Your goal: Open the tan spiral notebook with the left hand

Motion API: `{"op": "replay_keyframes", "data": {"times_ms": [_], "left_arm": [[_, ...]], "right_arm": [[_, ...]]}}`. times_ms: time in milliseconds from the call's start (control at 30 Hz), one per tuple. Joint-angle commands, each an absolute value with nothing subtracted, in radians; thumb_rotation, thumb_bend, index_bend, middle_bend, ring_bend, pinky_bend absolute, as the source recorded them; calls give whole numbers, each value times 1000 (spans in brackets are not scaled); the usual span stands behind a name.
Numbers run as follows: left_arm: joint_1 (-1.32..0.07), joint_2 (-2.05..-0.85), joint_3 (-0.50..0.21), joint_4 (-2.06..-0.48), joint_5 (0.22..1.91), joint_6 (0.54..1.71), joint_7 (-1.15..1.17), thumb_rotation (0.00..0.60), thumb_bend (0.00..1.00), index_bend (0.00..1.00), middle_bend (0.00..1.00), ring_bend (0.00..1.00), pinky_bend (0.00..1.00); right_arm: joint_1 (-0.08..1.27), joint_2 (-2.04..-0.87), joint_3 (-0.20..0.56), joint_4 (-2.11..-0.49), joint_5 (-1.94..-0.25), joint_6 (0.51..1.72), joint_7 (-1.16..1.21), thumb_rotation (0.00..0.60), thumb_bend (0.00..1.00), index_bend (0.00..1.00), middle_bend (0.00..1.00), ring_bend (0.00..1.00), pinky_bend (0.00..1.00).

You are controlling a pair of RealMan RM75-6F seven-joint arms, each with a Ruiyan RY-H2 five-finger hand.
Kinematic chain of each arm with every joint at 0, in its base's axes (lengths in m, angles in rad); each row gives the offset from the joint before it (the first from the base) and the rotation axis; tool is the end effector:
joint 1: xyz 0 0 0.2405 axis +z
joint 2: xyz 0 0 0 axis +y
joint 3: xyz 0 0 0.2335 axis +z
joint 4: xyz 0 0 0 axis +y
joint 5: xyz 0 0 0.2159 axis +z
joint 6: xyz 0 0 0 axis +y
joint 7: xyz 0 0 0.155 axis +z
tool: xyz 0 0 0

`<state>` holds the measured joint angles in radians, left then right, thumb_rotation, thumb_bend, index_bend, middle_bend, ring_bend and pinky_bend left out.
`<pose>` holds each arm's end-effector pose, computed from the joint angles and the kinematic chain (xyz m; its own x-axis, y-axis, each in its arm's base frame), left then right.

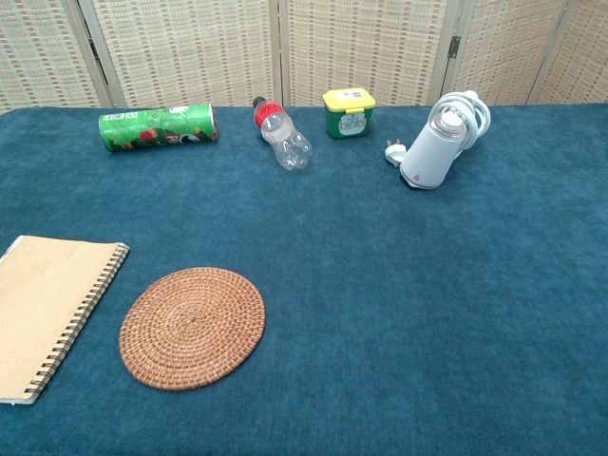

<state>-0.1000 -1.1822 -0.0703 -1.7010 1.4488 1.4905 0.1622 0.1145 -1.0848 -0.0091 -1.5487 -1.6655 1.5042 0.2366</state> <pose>-0.2700 0.1970 0.1235 0.3995 -0.0119 0.9167 0.9167 0.0178 -0.3993 -0.2850 -0.1857 0.1436 0.2821 -0.0636 0.9573 -0.9461 -0.1838 0.2666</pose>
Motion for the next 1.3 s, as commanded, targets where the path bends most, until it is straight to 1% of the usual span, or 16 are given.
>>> {"op": "replay_keyframes", "data": {"times_ms": [33,300,400,500,633,767,900,967,1133,1233,1300], "left_arm": [[-101,-1187,-70,-1698,1452,1491,165,600,344,255,221,158,255],[-100,-1194,-68,-1679,1467,1502,149,600,344,265,221,158,255],[-109,-1200,-68,-1647,1492,1503,124,600,344,276,221,158,255],[-130,-1214,-75,-1583,1525,1500,52,600,344,302,221,159,255],[-173,-1237,-81,-1461,1559,1466,-71,600,351,332,221,159,255],[-224,-1295,-85,-1275,1594,1442,-210,600,351,339,221,159,254],[-267,-1341,-66,-1114,1622,1400,-331,600,349,334,221,159,251],[-286,-1369,-53,-1029,1642,1392,-371,600,321,325,221,159,249],[-320,-1438,-18,-830,1691,1398,-425,600,189,299,221,157,246],[-331,-1484,0,-707,1706,1408,-462,600,134,290,221,157,245],[-335,-1517,8,-628,1710,1419,-489,600,116,286,221,157,245]], "right_arm": [[117,-1094,-8,-1540,-1679,1514,243,600,188,202,209,114,216],[116,-1093,-9,-1538,-1682,1522,243,600,188,203,213,114,216],[113,-1086,-10,-1542,-1685,1530,239,600,188,202,213,114,216],[111,-1076,-17,-1550,-1692,1527,230,600,188,202,213,114,216],[108,-1065,-20,-1562,-1695,1533,233,600,189,202,212,114,216],[103,-1055,-22,-1575,-1701,1544,229,600,188,202,213,115,216],[98,-1047,-23,-1587,-1705,1553,226,600,189,203,213,114,216],[95,-1044,-23,-1594,-1706,1559,219,600,189,203,213,114,216],[93,-1034,-24,-1615,-1714,1563,203,600,188,202,213,114,215],[92,-1027,-24,-1627,-1717,1565,194,600,189,202,213,114,216],[91,-1024,-24,-1635,-1720,1568,186,600,189,202,213,115,216]]}}
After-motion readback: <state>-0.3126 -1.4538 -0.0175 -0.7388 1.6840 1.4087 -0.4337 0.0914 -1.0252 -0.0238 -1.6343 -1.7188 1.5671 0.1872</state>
